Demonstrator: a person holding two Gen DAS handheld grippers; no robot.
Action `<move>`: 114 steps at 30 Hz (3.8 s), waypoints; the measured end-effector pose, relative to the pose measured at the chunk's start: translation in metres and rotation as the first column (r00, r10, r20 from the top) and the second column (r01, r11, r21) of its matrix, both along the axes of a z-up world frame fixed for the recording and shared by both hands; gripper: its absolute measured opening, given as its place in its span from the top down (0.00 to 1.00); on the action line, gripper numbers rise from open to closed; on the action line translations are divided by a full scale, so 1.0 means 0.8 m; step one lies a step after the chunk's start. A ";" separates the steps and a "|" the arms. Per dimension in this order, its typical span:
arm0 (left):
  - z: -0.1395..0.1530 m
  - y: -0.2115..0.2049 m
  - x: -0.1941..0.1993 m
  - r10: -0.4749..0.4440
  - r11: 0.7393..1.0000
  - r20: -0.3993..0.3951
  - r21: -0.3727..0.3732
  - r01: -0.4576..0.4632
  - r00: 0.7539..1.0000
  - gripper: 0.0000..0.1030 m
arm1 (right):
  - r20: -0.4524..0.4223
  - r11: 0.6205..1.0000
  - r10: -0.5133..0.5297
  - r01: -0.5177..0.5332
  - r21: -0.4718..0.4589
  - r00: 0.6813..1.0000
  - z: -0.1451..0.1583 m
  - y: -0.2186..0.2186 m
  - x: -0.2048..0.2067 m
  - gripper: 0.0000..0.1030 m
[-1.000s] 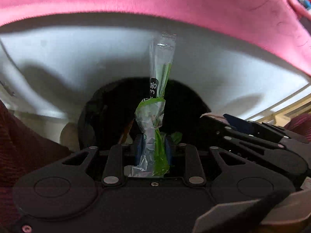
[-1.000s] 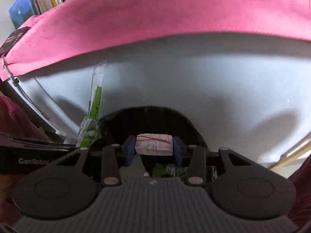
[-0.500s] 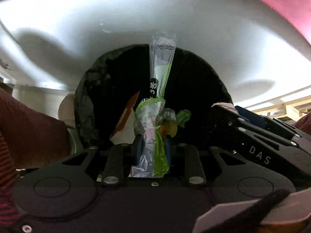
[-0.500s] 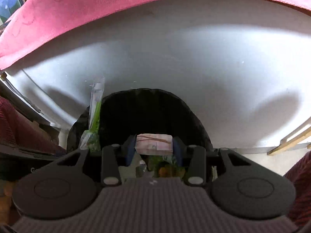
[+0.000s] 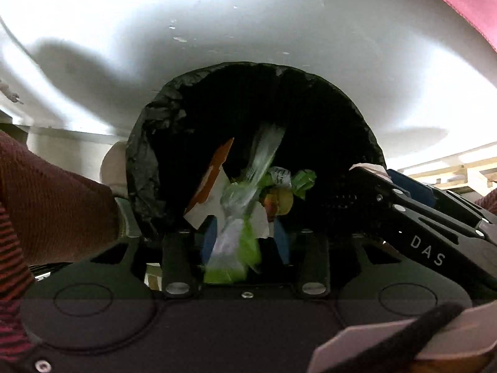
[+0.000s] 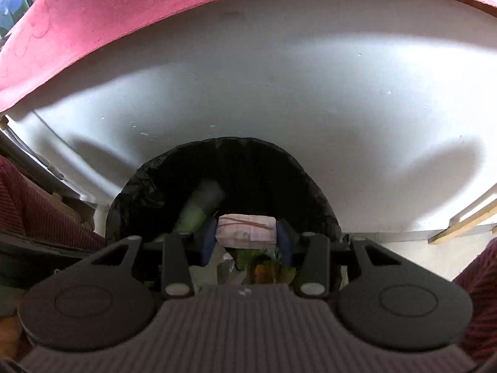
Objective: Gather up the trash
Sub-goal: 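Carry the candy stick and white packet down into the bin and open both tools, then raise both open tools back over the towel, then grasp the macaron-printed snack box with the left tool while the right tool grasps the clear plastic bag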
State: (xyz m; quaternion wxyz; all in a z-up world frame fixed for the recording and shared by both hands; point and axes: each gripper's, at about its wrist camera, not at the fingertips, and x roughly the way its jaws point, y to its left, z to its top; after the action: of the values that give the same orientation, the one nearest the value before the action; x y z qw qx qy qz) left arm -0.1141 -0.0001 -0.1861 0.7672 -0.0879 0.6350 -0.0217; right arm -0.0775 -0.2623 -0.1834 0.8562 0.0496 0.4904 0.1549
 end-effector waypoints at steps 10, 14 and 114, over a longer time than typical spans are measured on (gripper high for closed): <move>0.011 0.001 0.001 0.007 1.000 0.018 0.029 -0.008 1.000 0.52 | 0.005 1.000 0.000 0.000 0.013 1.000 0.001 0.000 0.000 0.33; 0.026 0.004 -0.001 0.000 1.000 0.057 0.029 -0.002 0.998 0.52 | 0.030 0.998 -0.005 0.004 0.055 1.000 0.012 -0.005 0.000 0.30; 0.269 -0.001 0.205 0.044 0.999 0.772 -0.050 -0.008 0.634 0.64 | 0.544 0.987 -0.158 0.150 0.060 0.824 0.266 -0.073 0.244 0.34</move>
State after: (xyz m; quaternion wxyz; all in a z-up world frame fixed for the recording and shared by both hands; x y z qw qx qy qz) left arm 0.0499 -0.0012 0.0291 0.9632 -0.0951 0.2442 -0.0594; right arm 0.1177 -0.3203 0.0290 0.9697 0.0490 0.2188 0.0967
